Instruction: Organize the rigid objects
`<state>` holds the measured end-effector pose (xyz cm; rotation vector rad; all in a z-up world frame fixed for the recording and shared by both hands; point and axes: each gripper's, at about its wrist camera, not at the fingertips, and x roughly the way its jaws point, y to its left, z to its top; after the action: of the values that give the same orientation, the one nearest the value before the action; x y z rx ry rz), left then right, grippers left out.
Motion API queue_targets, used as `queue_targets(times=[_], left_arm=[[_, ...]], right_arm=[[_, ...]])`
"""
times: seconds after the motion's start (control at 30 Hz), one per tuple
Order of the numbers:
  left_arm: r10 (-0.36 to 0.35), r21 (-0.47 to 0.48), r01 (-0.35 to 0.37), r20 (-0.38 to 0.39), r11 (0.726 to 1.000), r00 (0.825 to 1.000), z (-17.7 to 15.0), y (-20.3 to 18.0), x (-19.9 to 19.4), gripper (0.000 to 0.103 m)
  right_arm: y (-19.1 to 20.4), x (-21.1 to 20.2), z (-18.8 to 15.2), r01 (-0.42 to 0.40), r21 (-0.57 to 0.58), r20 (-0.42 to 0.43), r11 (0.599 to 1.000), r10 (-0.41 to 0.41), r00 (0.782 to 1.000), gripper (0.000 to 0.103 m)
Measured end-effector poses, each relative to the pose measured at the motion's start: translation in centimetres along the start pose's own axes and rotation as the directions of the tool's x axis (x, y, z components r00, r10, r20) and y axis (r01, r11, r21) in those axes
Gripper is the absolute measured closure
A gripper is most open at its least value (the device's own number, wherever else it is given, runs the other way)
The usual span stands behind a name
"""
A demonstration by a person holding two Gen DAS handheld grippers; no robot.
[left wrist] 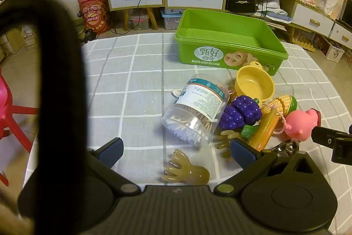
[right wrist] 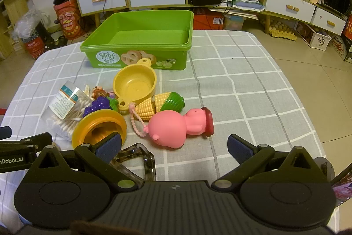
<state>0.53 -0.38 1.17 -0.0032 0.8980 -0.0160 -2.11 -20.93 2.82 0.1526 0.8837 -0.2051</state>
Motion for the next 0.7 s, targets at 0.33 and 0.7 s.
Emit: queue_targets(times=[0.33, 0.7], left_arm=[[-0.002, 0.001, 0.002, 0.003, 1.000, 1.000, 0.04, 0.23, -0.29, 0.016], [-0.003, 0.001, 0.003, 0.002, 1.000, 1.000, -0.31, 0.25, -0.30, 0.016]], right_arm=[[-0.01, 0.02, -0.03, 0.000, 0.000, -0.001, 1.000, 0.000, 1.000, 0.002], [-0.02, 0.02, 0.00, 0.000, 0.000, -0.001, 1.000, 0.000, 1.000, 0.002]])
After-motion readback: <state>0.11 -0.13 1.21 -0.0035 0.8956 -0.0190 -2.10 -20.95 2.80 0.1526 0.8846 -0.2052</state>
